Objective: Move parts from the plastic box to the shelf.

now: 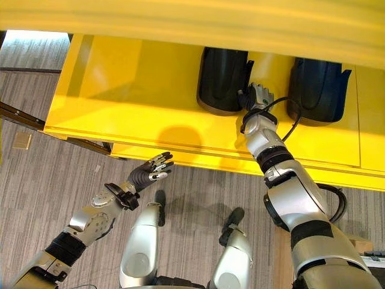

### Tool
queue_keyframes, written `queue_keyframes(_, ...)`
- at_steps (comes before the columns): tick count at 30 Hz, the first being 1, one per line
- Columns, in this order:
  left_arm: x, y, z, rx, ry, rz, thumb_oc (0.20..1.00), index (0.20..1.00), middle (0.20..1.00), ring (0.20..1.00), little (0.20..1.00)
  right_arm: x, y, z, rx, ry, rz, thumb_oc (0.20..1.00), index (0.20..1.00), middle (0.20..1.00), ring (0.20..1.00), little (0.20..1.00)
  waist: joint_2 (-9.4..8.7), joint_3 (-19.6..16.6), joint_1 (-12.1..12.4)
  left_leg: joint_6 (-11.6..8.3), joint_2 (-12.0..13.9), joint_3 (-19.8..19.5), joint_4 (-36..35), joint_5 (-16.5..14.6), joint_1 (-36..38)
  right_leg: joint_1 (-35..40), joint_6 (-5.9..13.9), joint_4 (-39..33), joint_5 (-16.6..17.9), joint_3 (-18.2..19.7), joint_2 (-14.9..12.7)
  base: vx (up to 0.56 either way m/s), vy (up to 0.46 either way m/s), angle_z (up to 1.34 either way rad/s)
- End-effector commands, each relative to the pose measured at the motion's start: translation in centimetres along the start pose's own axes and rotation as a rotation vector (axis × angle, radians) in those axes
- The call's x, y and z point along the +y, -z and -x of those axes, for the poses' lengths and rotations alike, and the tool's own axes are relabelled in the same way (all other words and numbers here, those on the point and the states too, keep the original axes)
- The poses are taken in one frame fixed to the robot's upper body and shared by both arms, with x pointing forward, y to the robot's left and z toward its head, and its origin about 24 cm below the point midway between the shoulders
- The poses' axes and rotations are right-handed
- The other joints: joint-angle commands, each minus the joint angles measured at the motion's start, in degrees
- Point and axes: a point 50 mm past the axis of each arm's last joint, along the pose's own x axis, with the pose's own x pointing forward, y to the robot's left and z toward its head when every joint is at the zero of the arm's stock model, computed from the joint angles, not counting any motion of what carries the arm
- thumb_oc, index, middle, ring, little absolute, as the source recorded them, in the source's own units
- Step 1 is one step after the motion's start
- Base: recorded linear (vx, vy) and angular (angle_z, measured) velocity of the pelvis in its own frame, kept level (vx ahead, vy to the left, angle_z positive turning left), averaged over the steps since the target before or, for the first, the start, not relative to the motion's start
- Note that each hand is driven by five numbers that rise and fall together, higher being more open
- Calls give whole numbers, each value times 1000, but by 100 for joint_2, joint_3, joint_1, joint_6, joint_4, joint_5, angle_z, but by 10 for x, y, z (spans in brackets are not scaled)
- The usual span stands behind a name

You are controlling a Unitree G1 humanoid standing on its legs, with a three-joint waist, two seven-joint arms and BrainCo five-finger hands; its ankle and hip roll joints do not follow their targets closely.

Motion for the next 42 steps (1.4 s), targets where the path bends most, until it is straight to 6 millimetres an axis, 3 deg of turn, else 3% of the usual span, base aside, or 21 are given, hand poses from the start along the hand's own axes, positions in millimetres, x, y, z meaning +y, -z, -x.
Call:
queue_keyframes(1, -14, -10, -3, -83, 80, 27, 1000, 1000, 1000, 1000, 1000, 6, 30, 3, 87, -33, 105, 200, 200, 200, 200, 200, 314, 374, 174, 271, -231, 395, -579, 213, 409, -85, 135, 1396, -889, -91, 208, 0, 0, 0)
queue_keyframes(7, -15, -9, -4, -78, 87, 29, 1000, 1000, 1000, 1000, 1000, 6, 27, 3, 76, -27, 71, 200, 200, 200, 200, 200, 314, 374, 172, 287, -239, 390, -542, 193, 405, -89, 127, 1435, -901, -84, 203, 0, 0, 0)
queue_keyframes(8, -16, -9, -4, -77, 88, 32, 1000, 1000, 1000, 1000, 1000, 5, 26, 3, 80, -9, 54, 325, 325, 325, 325, 325, 320, 374, 166, 285, -231, 392, -535, 193, 398, -99, 128, 1444, -902, -80, 198, 0, 0, 0)
queue_keyframes(9, -16, -9, -4, -77, 89, 34, 1000, 1000, 1000, 1000, 1000, 4, 26, 3, 80, 3, 48, 708, 708, 708, 708, 708, 325, 374, 163, 286, -232, 394, -536, 193, 398, -101, 129, 1445, -905, -78, 196, 0, 0, 0)
queue_keyframes(10, -16, -9, -5, -78, 88, 36, 1000, 1000, 1000, 1000, 1000, 4, 25, 3, 77, 12, 41, 1000, 1000, 1000, 1000, 1000, 330, 374, 163, 287, -238, 393, -541, 193, 404, -96, 126, 1443, -908, -77, 198, 0, 0, 0)
queue_keyframes(21, -19, -4, -7, -75, 79, 52, 1000, 1000, 1000, 1000, 1000, -1, 20, 6, 65, 169, -106, 1000, 1000, 1000, 1000, 1000, 425, 374, 69, 312, -287, 441, -608, 190, 520, -50, 124, 1453, -945, -9, 186, 1, 22, 0)
queue_keyframes(27, -21, -4, -7, -79, 71, 66, 1000, 1000, 1000, 1000, 1000, -10, 11, 10, 33, 294, -303, 1000, 1000, 1000, 1000, 1000, 442, 374, -6, 326, -310, 471, -659, 163, 643, 56, 124, 1410, -975, 35, 200, 4, 19, -4)
queue_keyframes(30, -23, -2, -7, -83, 65, 72, 1000, 1000, 1000, 1000, 1000, -16, 0, 15, -27, 344, -428, 1000, 1000, 1000, 1000, 1000, 437, 374, -83, 329, -312, 515, -725, 167, 761, 143, 120, 1349, -981, 73, 222, -12, 24, -5)
queue_keyframes(31, -24, -4, -7, -91, 57, 70, 1000, 1000, 1000, 1000, 1000, -24, -9, 19, -77, 391, -489, 1000, 1000, 1000, 1000, 1000, 439, 374, -136, 375, -294, 579, -803, 296, 740, 105, 53, 1267, -877, 55, 248, -54, 32, -3)
queue_keyframes(34, -25, -2, -7, -86, 44, 72, 1000, 1000, 1000, 1000, 1000, -35, -23, 26, -183, 446, -616, 1000, 1000, 1000, 1000, 1000, 431, 374, -220, 371, -286, 631, -865, 295, 872, 204, 49, 1205, -882, 100, 264, -6, 29, -3)
queue_keyframes(35, -27, 0, -6, -85, 33, 80, 1000, 1000, 1000, 1000, 1000, -46, -37, 36, -258, 461, -715, 1000, 1000, 1000, 1000, 1000, 410, 374, -304, 356, -284, 663, -905, 296, 971, 269, 56, 1186, -903, 138, 280, 18, 35, -6)
queue_keyframes(42, -28, 6, -1, -74, 15, 94, 1000, 1000, 1000, 1000, 1000, -45, -59, 55, -374, 310, -847, 1000, 1000, 1000, 1000, 1000, 390, 374, -439, 317, -267, 762, -1051, 295, 1368, 628, 22, 1051, -957, 181, 290, 36, 27, -9)
